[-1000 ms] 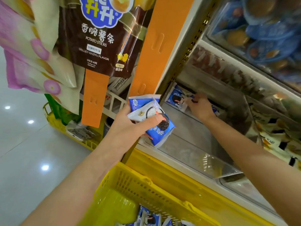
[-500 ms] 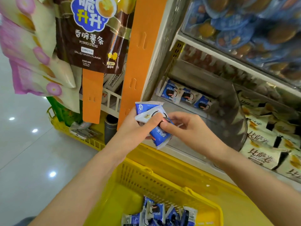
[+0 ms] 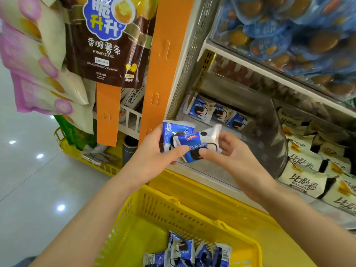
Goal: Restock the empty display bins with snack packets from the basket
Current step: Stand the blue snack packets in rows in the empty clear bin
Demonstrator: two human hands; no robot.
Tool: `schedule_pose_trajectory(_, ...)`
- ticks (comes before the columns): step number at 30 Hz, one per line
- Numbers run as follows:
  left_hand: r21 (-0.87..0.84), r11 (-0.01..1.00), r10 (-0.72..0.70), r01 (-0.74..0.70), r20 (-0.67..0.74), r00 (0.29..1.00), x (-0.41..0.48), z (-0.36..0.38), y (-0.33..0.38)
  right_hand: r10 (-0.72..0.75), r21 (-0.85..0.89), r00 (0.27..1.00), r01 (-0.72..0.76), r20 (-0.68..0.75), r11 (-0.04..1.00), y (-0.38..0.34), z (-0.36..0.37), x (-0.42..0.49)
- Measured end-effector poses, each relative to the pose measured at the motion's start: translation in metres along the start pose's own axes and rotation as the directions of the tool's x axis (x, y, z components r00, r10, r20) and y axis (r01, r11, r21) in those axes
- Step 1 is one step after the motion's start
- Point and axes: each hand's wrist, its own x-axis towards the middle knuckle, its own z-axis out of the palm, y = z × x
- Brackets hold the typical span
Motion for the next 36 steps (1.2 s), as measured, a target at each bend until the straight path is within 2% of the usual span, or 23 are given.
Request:
schedule_pose_trajectory(3,0.059,0.998,0.026,-0.026,0.004,1.0,0.0,-0.003,-0.001,-0.147,-0.237,0.989,0.14,-0.011,0.961,-0.006,-0.004,0.0)
schedule_pose_trajectory(6,0.047,0.998,0.038,-0.036,-0.029,0.999,0.0,-0.004,-0.001,-0.162,-0.328,0.985,0.174,0.063,0.929,-0.01,-0.003,0.002)
schedule_pose_trajectory(8,0.005,0.999,0.047,-0.047,-0.056,0.997,0.002,-0.005,-0.001,-0.118,-0.317,0.989,0.14,0.088,0.938,-0.014,-0.006,0.009)
schedule_pose_trajectory(10,-0.049,0.998,0.04,-0.044,-0.085,0.996,0.004,-0.006,-0.001,-0.078,-0.204,0.996,0.087,0.049,0.975,-0.015,-0.015,0.024)
schedule_pose_trajectory(12,-0.102,0.994,0.033,-0.046,-0.126,0.991,0.006,-0.007,-0.002,-0.031,-0.01,0.998,0.03,-0.06,0.999,-0.011,-0.027,0.049)
schedule_pose_trajectory(14,-0.111,0.992,0.042,-0.06,-0.156,0.987,0.007,-0.009,-0.003,0.023,0.087,0.979,-0.006,-0.202,0.996,0.001,-0.035,0.083)
schedule_pose_trajectory(16,-0.094,0.994,0.045,-0.062,-0.174,0.984,0.009,-0.009,-0.003,0.094,0.024,0.952,-0.091,-0.292,0.996,0.017,-0.038,0.116)
schedule_pose_trajectory(20,-0.03,0.999,0.031,-0.039,-0.223,0.974,0.014,-0.01,-0.006,0.205,-0.118,0.928,-0.252,-0.311,0.961,0.044,-0.04,0.174)
schedule_pose_trajectory(22,-0.037,0.999,0.019,-0.028,-0.229,0.973,0.016,-0.011,-0.007,0.169,-0.206,0.928,-0.246,-0.332,0.947,0.052,-0.037,0.194)
schedule_pose_trajectory(24,-0.053,0.999,0.002,-0.013,-0.221,0.975,0.018,-0.011,-0.008,0.064,-0.377,0.942,-0.194,-0.331,0.906,0.055,-0.033,0.206)
schedule_pose_trajectory(26,-0.061,0.998,-0.008,-0.005,-0.218,0.976,0.019,-0.012,-0.009,-0.047,-0.536,0.96,-0.114,-0.277,0.837,0.057,-0.031,0.212)
schedule_pose_trajectory(30,-0.083,0.997,-0.021,0.004,-0.209,0.978,0.023,-0.012,-0.01,-0.181,-0.738,0.964,-0.023,-0.196,0.674,0.06,-0.034,0.215)
schedule_pose_trajectory(33,-0.068,0.998,-0.032,0.017,-0.219,0.975,0.025,-0.01,-0.01,-0.242,-0.801,0.958,0.025,-0.152,0.599,0.06,-0.036,0.213)
schedule_pose_trajectory(36,-0.057,0.998,-0.04,0.026,-0.252,0.967,0.025,-0.008,-0.009,-0.253,-0.794,0.957,0.044,-0.14,0.606,0.057,-0.036,0.204)
